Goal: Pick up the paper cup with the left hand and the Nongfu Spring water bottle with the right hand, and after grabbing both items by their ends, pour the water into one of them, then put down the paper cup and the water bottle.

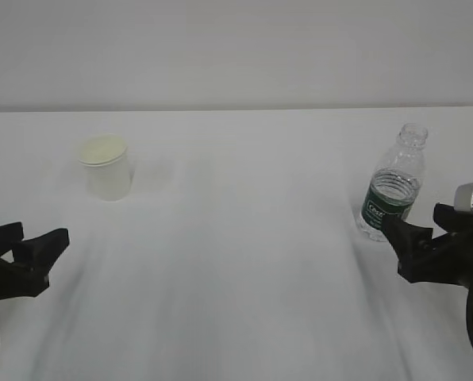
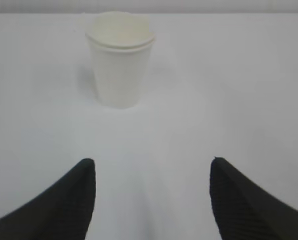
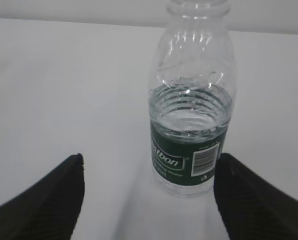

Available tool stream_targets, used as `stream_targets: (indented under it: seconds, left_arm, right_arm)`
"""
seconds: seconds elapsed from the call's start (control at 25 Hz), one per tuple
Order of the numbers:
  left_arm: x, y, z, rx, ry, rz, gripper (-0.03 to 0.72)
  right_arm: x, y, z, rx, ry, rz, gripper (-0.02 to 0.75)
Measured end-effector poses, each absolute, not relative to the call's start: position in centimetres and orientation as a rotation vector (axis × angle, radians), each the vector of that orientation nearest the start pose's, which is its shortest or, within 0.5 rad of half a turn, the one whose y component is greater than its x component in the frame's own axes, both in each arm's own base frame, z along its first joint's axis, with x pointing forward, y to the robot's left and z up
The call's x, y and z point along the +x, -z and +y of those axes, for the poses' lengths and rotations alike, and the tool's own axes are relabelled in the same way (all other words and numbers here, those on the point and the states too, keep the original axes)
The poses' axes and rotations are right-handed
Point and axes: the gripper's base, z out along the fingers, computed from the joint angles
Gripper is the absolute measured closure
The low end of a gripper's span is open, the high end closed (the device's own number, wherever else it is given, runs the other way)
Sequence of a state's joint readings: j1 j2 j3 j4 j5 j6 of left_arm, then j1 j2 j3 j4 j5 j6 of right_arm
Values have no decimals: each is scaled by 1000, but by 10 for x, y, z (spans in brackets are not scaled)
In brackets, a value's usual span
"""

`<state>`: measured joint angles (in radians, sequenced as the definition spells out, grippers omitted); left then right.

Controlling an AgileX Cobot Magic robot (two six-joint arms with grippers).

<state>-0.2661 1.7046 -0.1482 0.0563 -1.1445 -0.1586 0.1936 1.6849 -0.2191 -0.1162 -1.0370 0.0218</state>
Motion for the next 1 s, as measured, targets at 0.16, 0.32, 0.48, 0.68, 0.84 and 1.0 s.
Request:
stream_targets:
  seconds: [0.16,0.32,0.48,0.68,0.84,1.0]
  left_arm:
    - [212,-127,-63,158,326,1862,174]
    - [215,-128,-63,159,325,1852,174]
    - [217,-118,-64,164,319,1891,174]
    - [230,-98,-70,200,331,1950,174]
    - [237,-98,-73,207,337,1937,174]
    - [244,-101,-74,198,334,1914,174]
  right_arm:
    - [221,-119,52,-280,-199,1910,128]
    - [224,-119,50,-242,-184,1895,128]
    - [224,-120,48,-222,-168,1888,128]
    - [225,-120,47,-219,-150,1886,128]
    - [225,-120,46,-217,-144,1883,128]
    - [225,-113,46,-217,-142,1906,128]
